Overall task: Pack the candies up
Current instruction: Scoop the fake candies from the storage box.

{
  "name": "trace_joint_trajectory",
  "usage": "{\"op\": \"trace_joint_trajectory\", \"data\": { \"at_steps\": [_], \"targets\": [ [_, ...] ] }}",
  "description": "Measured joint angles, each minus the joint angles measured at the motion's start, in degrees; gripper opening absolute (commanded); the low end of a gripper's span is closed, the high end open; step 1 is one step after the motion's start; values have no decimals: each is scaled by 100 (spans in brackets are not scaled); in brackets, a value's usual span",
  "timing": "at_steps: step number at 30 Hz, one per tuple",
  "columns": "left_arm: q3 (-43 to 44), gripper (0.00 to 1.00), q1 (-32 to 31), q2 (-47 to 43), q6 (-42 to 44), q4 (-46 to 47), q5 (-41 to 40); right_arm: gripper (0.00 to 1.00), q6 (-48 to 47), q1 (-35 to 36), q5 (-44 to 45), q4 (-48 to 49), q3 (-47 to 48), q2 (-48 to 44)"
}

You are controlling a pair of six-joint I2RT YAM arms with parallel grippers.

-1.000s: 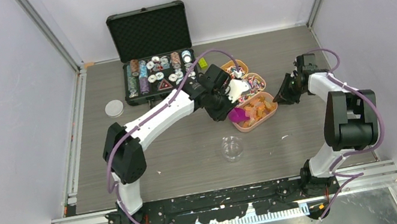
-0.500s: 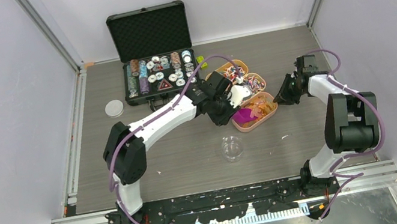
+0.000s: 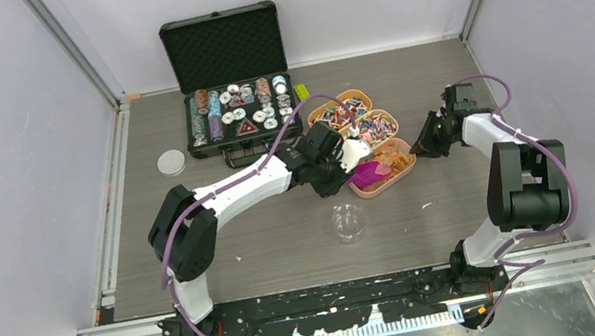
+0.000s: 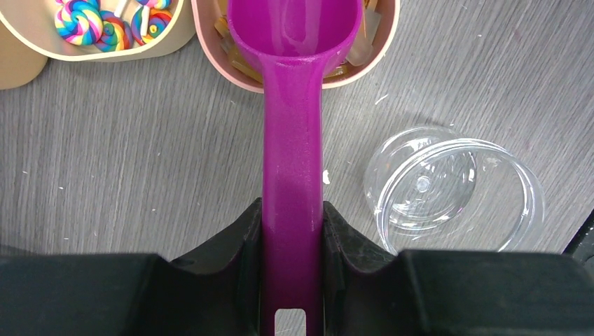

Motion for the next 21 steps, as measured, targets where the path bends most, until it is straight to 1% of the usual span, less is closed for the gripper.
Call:
{"op": "trace_joint_trajectory", "data": {
  "at_steps": [13, 21],
  "targets": [
    [-55, 0, 0, 33, -122, 361, 28, 3, 87, 0, 24, 133, -118, -87],
    [-494, 0, 0, 28, -181, 907, -2, 2, 125, 0, 26, 149, -140, -101]
  ]
}}
